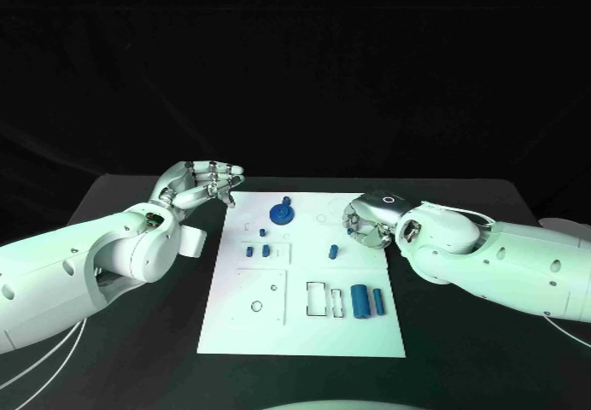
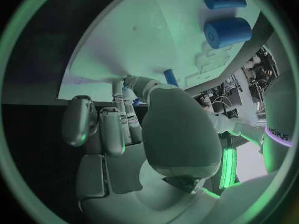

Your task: Assemble the parts on the task board

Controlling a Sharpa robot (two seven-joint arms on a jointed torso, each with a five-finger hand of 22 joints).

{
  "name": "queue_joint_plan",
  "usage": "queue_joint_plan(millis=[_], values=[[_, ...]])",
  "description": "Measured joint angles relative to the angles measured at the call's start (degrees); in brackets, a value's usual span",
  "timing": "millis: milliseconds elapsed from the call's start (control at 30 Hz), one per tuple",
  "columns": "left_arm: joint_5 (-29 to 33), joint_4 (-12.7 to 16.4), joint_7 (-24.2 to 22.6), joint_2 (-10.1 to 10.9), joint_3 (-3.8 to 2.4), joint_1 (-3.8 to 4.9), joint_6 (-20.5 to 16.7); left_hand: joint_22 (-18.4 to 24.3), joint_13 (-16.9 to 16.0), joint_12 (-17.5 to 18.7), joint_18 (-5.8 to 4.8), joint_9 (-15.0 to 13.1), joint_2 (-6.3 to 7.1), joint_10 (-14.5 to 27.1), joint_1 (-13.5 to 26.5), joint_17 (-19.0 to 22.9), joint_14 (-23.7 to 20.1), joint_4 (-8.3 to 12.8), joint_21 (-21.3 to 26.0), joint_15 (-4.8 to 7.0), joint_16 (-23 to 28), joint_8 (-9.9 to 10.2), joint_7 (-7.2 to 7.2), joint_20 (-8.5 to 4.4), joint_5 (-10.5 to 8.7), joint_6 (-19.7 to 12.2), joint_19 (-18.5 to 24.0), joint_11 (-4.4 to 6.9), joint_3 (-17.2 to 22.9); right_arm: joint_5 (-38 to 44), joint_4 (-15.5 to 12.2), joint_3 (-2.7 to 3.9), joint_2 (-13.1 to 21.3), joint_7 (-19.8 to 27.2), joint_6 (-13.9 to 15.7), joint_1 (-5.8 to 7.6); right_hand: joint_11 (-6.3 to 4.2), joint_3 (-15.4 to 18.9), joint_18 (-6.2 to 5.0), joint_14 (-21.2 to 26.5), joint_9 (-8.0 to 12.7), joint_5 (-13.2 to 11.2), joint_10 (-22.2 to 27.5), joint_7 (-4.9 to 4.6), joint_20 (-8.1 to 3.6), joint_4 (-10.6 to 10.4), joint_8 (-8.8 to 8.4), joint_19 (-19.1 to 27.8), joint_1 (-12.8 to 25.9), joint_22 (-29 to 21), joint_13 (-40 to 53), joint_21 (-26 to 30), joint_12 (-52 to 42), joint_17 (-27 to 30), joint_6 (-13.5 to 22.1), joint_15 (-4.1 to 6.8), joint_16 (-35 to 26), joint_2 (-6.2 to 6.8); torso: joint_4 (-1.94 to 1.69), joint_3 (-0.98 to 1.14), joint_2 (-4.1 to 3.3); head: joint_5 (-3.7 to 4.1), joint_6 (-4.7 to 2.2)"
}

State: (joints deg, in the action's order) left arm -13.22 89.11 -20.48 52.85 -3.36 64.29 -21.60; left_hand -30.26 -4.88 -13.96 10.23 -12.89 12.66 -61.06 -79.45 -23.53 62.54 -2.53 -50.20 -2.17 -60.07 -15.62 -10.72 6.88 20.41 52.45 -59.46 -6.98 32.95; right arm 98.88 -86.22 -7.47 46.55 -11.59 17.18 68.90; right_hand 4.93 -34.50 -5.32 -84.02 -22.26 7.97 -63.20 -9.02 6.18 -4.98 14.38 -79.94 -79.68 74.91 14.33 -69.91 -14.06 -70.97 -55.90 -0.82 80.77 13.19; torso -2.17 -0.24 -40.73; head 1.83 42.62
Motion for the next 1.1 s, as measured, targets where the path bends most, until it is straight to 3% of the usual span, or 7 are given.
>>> queue_joint_plan(millis=[333, 400, 533, 700, 1100], values=[[0.17, 0.04, 0.40, 0.05, 0.00, 0.00, 0.05, 0.03, 0.00, 0.00, 0.00, 0.07, 0.00, 0.01, 0.00, 0.00, 0.00, 0.00, 0.00, 0.00, 0.00, 0.00, -0.22, 0.00, 0.00, -0.22, 0.00, 0.01, 0.00, 0.98, 0.27, 0.23, -0.56, -0.75, 0.24, -0.38, -1.14, -0.57, 0.00, 0.00, -0.60, -0.01, -2.74, 1.15, -0.34, 0.99, 1.34, -0.70, 1.04, -0.01, 0.23, -1.14, -1.27, -0.25, -2.35, 0.85, 0.18, -1.04, 0.03, -0.03, 0.00, -0.08, 0.29], [0.20, 0.04, 0.47, 0.05, 0.00, 0.00, 0.07, 0.12, 0.00, 0.00, 0.00, 0.12, 0.00, 0.01, 0.00, 0.11, 0.00, 0.00, 0.00, 0.00, 0.00, 0.21, -0.22, 0.00, 0.00, -0.22, 0.00, 0.01, 0.00, 1.19, 0.27, 0.26, -0.66, -1.00, 0.33, -0.48, -1.26, -0.99, 0.81, 0.01, -0.72, -0.25, -3.27, 1.38, -0.73, 1.48, 1.59, -1.09, 1.05, -0.01, 0.34, -1.83, -1.47, -0.38, -2.96, 1.19, 0.19, -1.09, 0.03, -0.03, 0.01, -0.03, 0.31], [0.32, 0.07, 0.58, 0.05, 0.00, 0.00, 0.11, 0.21, 0.01, 0.00, 0.00, 0.20, 0.00, 0.23, 0.00, 0.17, 0.00, 0.16, 0.22, 0.00, 0.00, 0.31, -0.44, 0.00, 0.00, -0.45, 0.00, -0.21, -0.16, 1.69, 0.18, 0.30, -0.84, -1.61, 0.59, -0.67, -1.49, -1.95, 0.93, 0.00, -1.01, -0.97, -3.61, 1.78, -1.06, 2.46, 2.29, -1.42, 0.80, -0.01, 0.42, -2.64, -2.06, -0.42, -3.80, 1.46, 0.18, -1.91, 0.03, -0.03, 0.02, 0.07, 0.38], [0.46, 0.14, 0.68, 0.06, 0.00, 0.00, 0.25, 0.40, 0.01, -0.32, 0.00, 0.32, -0.32, 0.54, 0.32, 0.29, 0.00, 0.00, 0.50, -0.01, 0.00, 0.54, -0.73, 0.00, 0.00, -0.74, -0.01, -0.52, -0.62, 2.30, -0.06, 0.31, -0.93, -2.27, 1.03, -0.89, -1.33, -2.90, 0.93, -0.01, -1.37, -1.25, -3.77, 1.80, -1.39, 3.74, 2.82, -1.75, 0.50, -0.01, 0.77, -3.33, -2.33, -0.49, -4.24, 1.87, 0.41, -2.70, 0.06, -0.06, 0.03, 0.15, 0.41], [0.79, 0.19, 0.73, 0.11, 0.00, 0.00, 0.75, 0.57, 0.01, -0.34, 0.00, 0.40, -0.38, 0.96, 0.38, 0.38, 0.00, 0.00, 0.73, -0.01, 0.11, 0.54, -0.76, 0.00, 0.00, -0.77, -0.01, -0.49, -0.62, 3.28, -0.67, 0.11, -0.65, -3.44, 2.45, -1.31, -1.32, -3.13, 0.93, 0.00, -1.57, -1.67, -3.77, 1.81, -1.38, 4.12, 2.82, -1.73, 0.58, 0.03, 0.73, -3.40, -2.31, -0.28, -4.24, 1.87, 0.40, -3.33, 0.03, -0.05, 0.11, 0.04, 0.48]])
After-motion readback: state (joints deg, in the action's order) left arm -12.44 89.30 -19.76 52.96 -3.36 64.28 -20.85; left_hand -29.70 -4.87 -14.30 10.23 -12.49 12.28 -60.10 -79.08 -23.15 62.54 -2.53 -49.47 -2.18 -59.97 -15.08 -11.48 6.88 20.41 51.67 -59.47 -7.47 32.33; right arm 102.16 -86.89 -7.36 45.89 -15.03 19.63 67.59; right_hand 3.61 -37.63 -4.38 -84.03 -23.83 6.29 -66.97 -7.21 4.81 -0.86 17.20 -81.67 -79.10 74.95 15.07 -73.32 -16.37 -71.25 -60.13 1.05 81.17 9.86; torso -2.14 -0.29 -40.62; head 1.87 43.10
